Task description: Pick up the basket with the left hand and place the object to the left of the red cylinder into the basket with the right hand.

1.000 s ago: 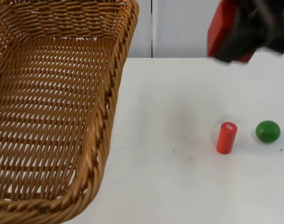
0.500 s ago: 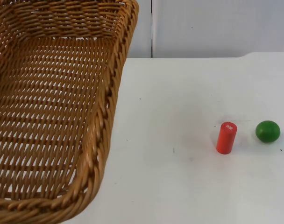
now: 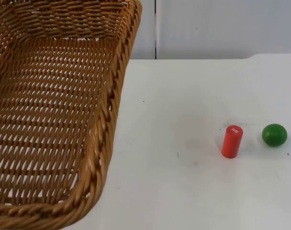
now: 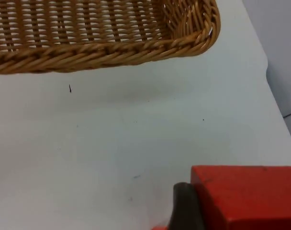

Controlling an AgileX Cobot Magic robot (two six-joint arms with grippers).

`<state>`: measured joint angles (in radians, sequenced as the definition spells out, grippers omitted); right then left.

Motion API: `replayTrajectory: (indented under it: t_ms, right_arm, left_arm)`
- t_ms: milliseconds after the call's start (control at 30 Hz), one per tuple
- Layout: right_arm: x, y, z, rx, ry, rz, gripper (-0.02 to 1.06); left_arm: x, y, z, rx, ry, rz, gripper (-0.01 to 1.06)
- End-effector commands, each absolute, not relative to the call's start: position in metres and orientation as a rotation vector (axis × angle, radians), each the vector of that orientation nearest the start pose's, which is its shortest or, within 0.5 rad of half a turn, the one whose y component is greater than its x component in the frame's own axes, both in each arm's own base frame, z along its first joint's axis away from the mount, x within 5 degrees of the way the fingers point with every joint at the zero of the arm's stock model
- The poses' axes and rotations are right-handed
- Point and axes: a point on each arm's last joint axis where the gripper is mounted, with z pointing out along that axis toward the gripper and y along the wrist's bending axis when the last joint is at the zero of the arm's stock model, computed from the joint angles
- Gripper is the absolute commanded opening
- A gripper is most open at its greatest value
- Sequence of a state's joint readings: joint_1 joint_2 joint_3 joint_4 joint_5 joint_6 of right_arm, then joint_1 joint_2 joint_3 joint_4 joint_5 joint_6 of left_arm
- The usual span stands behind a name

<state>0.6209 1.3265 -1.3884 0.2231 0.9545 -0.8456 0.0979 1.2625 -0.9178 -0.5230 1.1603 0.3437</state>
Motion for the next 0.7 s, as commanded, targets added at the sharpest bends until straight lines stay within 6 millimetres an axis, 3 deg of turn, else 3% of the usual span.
replayTrajectory:
  t_ms: [0,667]
  right_arm:
    - [0.214,0.176,0.406,-1.503,1.773,0.195,0.00]
    - [0.213,0.190,0.407,-1.404,1.777,0.406,0.00]
  left_arm:
    - [0.218,-0.022,0.284,0.087,2.800,-0.680,0.00]
    - [0.218,-0.022,0.284,0.089,2.803,-0.682,0.00]
